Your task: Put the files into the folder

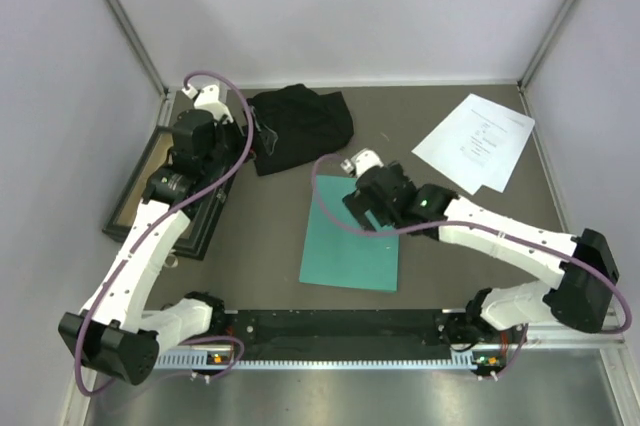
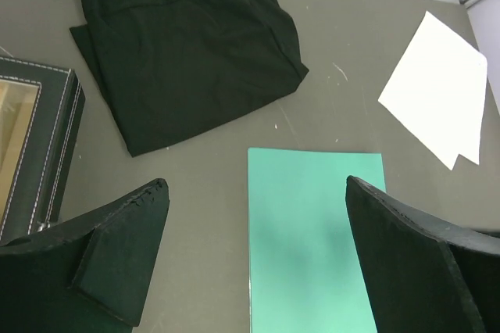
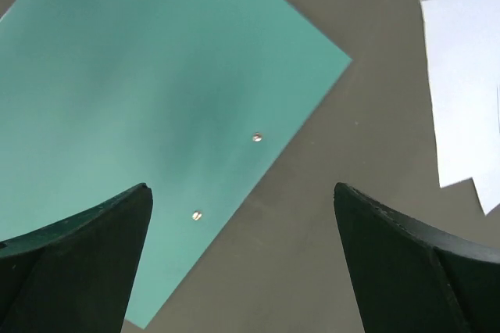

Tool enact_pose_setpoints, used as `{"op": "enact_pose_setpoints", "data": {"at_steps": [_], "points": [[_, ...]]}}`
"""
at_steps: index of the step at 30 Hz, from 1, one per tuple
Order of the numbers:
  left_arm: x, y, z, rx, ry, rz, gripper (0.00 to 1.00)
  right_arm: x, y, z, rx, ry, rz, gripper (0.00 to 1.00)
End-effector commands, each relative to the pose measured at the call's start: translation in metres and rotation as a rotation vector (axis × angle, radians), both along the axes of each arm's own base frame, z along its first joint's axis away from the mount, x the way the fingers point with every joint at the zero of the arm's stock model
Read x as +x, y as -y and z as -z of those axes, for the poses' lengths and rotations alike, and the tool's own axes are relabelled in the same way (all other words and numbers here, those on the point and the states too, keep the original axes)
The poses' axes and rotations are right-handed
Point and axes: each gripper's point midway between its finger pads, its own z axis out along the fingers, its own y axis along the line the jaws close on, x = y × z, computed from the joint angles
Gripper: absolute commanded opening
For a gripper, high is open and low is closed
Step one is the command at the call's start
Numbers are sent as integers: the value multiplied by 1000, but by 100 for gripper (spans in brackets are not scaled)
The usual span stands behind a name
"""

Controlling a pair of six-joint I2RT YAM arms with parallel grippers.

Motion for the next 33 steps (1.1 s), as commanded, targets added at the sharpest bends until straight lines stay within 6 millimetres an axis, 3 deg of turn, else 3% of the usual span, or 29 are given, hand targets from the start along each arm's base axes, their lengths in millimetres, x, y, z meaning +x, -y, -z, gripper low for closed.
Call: {"op": "enact_pose_setpoints", "data": {"at_steps": [1, 2, 4, 5, 7, 8, 12, 19, 28, 33], "points": [[-8, -2, 0, 9, 16, 16, 99, -31, -26, -16, -31, 101, -143, 99], [-8, -3, 6, 16, 4, 11, 98, -52, -40, -10, -51, 74, -243, 99], [-12, -6, 10, 22, -3, 1, 98, -71, -38, 8, -162, 8, -314, 99], [-13, -10, 15, 33, -11, -20, 98, -91, -47, 15, -212, 3, -405, 99], [-16, -26, 17, 60, -9, -93, 98, -111, -48, 28, -319, 33, -500, 99], [-16, -40, 19, 81, -5, -167, 98, -117, -46, 37, -384, 65, -507, 99], [-29, -65, -2, 64, 65, -298, 98, -133, -47, 57, -437, 26, -537, 99], [-48, -66, -21, 17, 145, -281, 98, -141, -56, 71, -539, 47, -589, 84], [-55, -66, -11, 27, 109, -270, 98, -157, -49, 91, -632, 20, -643, 83], [-55, -64, -12, 6, 115, -265, 99, -153, -39, 101, -699, 28, -634, 82]]}}
